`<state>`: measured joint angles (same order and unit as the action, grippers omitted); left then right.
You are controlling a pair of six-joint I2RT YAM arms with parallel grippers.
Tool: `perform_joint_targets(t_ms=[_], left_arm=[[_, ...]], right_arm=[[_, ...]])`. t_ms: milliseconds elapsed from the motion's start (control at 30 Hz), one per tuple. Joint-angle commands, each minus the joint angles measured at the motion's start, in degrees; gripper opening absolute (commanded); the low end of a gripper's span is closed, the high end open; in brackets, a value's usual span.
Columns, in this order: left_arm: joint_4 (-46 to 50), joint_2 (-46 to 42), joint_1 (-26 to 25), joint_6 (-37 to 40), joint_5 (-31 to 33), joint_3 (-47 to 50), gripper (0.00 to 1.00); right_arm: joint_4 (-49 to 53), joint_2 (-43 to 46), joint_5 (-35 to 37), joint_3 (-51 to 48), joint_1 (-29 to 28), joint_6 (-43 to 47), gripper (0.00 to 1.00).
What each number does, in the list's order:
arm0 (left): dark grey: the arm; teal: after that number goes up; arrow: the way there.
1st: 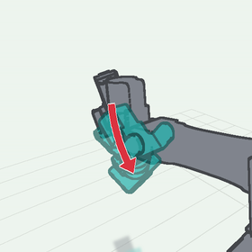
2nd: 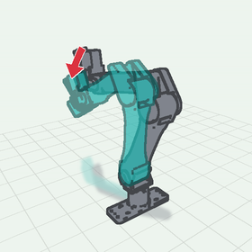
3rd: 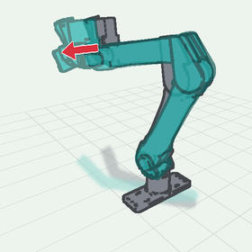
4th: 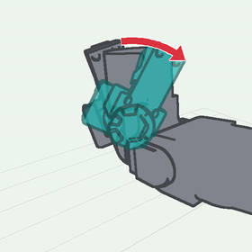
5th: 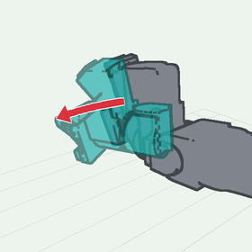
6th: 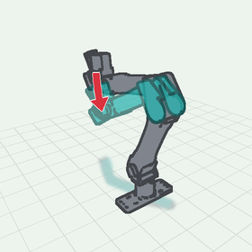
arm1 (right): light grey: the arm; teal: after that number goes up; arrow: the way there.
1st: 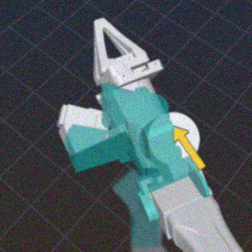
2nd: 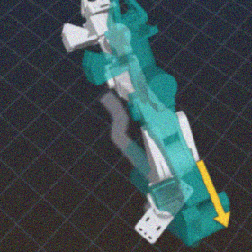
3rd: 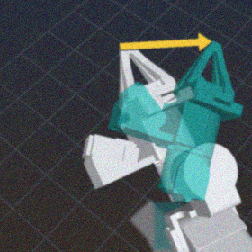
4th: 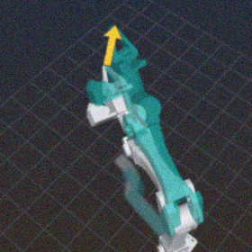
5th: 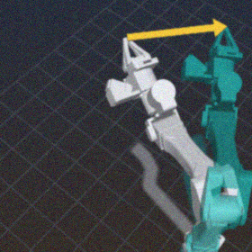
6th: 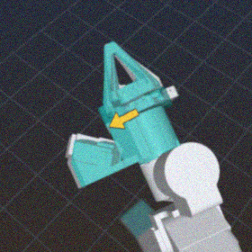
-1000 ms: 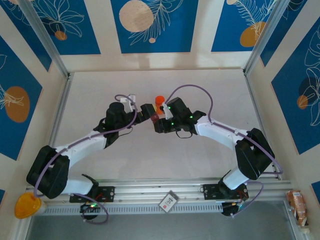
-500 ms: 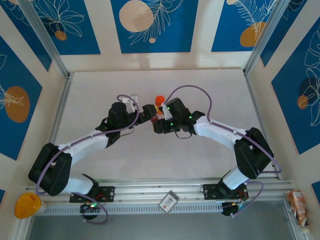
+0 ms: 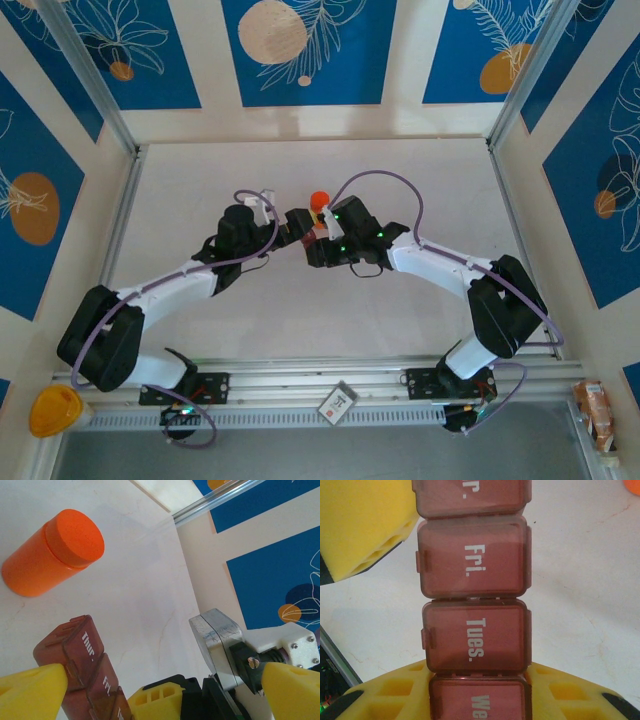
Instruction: Sort the pills into containers
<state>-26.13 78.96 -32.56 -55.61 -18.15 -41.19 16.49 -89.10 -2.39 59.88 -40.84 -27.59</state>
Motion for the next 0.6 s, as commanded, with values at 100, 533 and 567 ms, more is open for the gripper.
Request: perform_joint_targets(t_ms=[100,533,567], left_arm=[[-1.0,0.7,-1.4,0.0,0.5,-3.8,1.0],[-1.3,0.6,-4.2,-1.0,0.8,-7.6,1.0],[-1.4,0.6,-4.4,-1.3,1.1,-7.7,1.0]], right_arm=[[-1.0,-0.6,-1.6,-0.5,-1.1,0.1,0.33],[-1.0,-1.8,-1.4,0.2,-0.9,0.1,0.33],[-1.1,-1.8,-1.4,0.1,-0.8,0.2,0.33]])
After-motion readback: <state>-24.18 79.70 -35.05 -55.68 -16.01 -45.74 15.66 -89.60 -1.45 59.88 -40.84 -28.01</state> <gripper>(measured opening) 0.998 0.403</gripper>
